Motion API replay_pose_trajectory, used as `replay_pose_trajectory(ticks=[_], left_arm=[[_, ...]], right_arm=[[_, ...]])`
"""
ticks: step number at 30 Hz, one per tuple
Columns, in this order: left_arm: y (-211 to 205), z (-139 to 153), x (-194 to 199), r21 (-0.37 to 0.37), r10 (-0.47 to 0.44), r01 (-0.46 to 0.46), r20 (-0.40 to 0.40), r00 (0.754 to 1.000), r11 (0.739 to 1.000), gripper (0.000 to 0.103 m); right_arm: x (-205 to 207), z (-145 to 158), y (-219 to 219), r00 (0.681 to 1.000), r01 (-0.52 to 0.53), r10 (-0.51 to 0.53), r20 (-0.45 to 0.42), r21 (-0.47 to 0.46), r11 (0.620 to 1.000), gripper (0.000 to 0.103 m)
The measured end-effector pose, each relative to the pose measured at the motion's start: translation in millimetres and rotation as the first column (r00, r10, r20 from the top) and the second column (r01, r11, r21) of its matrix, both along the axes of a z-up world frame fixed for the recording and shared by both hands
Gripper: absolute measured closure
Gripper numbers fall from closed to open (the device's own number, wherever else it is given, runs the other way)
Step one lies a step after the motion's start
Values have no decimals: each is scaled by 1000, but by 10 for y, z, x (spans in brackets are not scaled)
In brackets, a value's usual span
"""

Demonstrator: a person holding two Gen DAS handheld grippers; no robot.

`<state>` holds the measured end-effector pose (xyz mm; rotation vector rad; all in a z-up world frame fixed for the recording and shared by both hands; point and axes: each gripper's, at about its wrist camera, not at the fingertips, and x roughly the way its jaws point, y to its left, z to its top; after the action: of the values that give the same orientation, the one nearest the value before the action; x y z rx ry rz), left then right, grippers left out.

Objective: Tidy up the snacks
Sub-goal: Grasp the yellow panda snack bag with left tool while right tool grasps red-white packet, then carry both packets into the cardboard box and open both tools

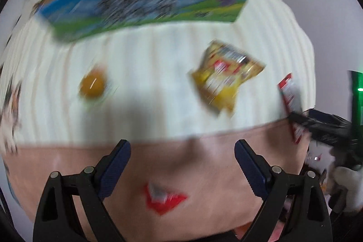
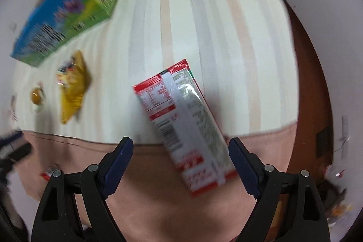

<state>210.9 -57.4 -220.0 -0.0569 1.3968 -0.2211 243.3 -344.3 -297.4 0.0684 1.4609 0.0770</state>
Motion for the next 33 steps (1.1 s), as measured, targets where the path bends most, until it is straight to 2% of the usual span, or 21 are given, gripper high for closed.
replay_pose_trajectory(ticks=[4, 6, 7, 11, 16, 21, 22, 23, 26, 28, 33], left_arm=[[-347, -97, 413, 39, -123, 123, -7, 992, 992, 10], [-505, -195, 600, 44, -160, 162, -34, 986, 986, 10], [-590, -267, 698, 51, -179, 182, -52, 982, 982, 10], [-734, -446, 932, 63, -208, 215, -93, 974, 975, 10], [-916, -672, 1156, 57, -237, 247, -135, 962, 967, 10], [-1008, -753, 1253, 44, -228, 234, -110, 967, 971, 11], [-1031, -754, 1251, 48, -220, 225, -98, 971, 973, 18], [-1011, -739, 1213, 50, -213, 218, -89, 973, 975, 30], [-991, -719, 1121, 51, -175, 179, -67, 982, 983, 48], [-949, -700, 1027, 40, -135, 137, -62, 989, 990, 49], [-652, -683, 751, 13, -54, 55, -60, 997, 998, 50]], right_arm=[[138, -241, 19, 999, -23, 22, -48, -20, 1000, 16], [156, -270, -29, 998, 24, -25, -50, -5, 1000, 23], [155, -261, -65, 997, 58, -57, -48, 22, 998, 27], [117, -239, -183, 985, 165, -151, -85, 195, 967, 27], [166, -244, -155, 986, 160, -148, -75, 196, 968, 26], [270, -287, -59, 991, 130, -124, -56, 132, 983, 25], [282, -306, -44, 990, 133, -127, -53, 121, 984, 25], [272, -324, -14, 990, 136, -131, -50, 108, 985, 26], [224, -320, 61, 991, 134, -133, -16, 77, 988, 35], [181, -280, 99, 990, 140, -140, 4, 75, 987, 39], [71, -156, 94, 983, 176, -181, 25, 136, 975, 43]])
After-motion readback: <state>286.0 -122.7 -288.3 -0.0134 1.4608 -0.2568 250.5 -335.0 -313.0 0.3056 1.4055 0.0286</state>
